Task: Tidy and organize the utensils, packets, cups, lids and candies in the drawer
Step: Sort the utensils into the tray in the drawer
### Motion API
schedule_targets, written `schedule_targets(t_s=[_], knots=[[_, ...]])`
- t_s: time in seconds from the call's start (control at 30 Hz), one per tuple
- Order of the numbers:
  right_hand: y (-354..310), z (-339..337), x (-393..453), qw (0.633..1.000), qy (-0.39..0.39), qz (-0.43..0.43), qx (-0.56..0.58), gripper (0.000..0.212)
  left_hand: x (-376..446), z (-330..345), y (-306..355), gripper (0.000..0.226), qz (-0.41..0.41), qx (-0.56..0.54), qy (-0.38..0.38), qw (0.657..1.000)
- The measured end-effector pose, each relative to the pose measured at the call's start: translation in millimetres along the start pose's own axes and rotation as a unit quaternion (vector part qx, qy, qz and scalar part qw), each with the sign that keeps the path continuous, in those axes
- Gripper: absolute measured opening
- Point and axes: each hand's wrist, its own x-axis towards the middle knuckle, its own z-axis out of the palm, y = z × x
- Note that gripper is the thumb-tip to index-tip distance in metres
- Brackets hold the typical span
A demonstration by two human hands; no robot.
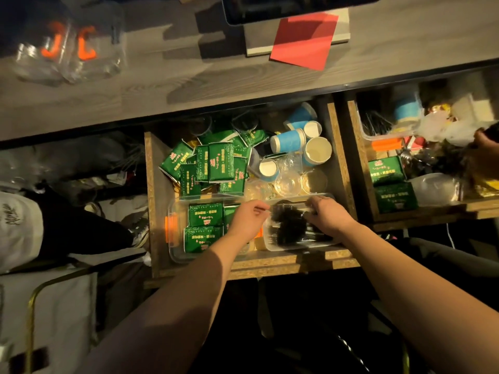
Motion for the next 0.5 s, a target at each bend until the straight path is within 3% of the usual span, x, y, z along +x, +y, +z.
schedule_targets(t_s=[0.2, 0.5], knots=[[-64.1, -8.9, 34.2, 0.991, 0.115, -0.066, 0.025, 0.031, 14.4, -48.3, -7.6, 0.018, 0.005, -0.019, 0.104, 0.994], [-141.4, 1.5, 107.3, 0.994, 0.085, -0.047, -0.057, 0.025, 55.8, -108.2, -35.1, 0.017, 0.003, -0.004, 0.213, 0.977]])
